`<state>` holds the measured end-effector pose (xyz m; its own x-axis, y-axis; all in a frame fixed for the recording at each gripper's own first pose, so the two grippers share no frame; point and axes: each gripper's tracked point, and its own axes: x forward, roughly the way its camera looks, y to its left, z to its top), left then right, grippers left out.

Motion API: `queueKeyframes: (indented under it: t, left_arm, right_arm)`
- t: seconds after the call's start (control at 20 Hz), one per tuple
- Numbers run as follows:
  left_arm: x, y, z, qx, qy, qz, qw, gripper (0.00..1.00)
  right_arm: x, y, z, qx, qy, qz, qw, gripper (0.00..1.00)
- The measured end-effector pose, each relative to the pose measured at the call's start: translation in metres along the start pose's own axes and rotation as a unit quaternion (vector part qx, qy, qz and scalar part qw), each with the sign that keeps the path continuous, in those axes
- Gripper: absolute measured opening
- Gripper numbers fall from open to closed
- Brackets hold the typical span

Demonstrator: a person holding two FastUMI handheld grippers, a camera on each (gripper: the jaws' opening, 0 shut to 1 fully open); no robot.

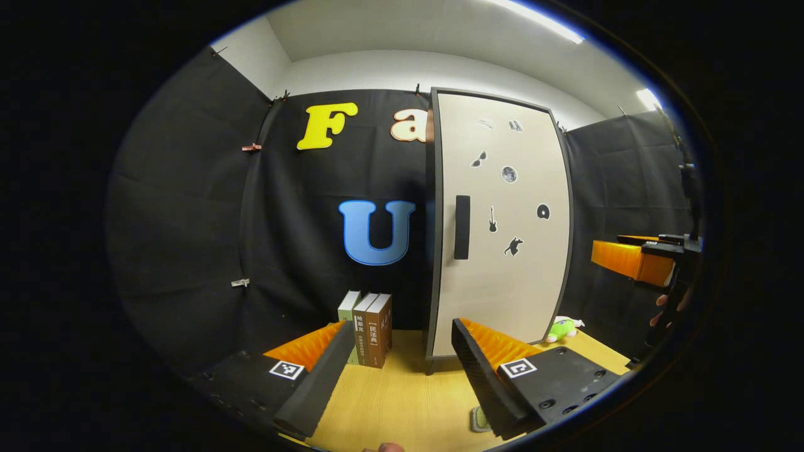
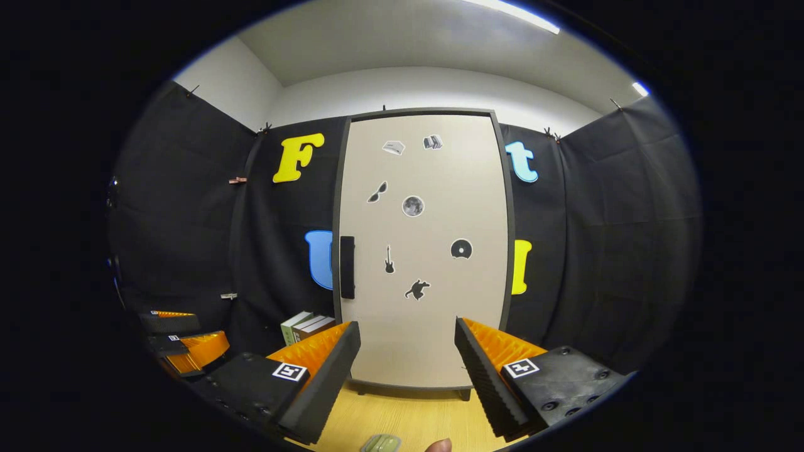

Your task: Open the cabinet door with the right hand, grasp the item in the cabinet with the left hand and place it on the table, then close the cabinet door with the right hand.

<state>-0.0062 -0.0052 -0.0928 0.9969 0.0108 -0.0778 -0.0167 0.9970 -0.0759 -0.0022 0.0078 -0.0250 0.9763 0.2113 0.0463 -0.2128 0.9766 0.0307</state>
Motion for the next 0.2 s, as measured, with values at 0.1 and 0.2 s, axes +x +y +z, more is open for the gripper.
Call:
queueKeyframes:
  t: [0.1, 0.2]
  left_arm:
    - [0.0007, -0.0015, -0.0009, 0.004, 0.001, -0.001, 1.000, 0.97]
    - [0.0008, -0.0020, -0.0026, 0.005, 0.002, 0.001, 1.000, 0.97]
  right_arm:
    - [0.0007, -0.0021, 0.0002, -0.003, -0.003, -0.005, 1.000, 0.97]
    - [0.0022, -0.0038, -0.0043, -0.002, 0.004, -0.007, 1.000, 0.97]
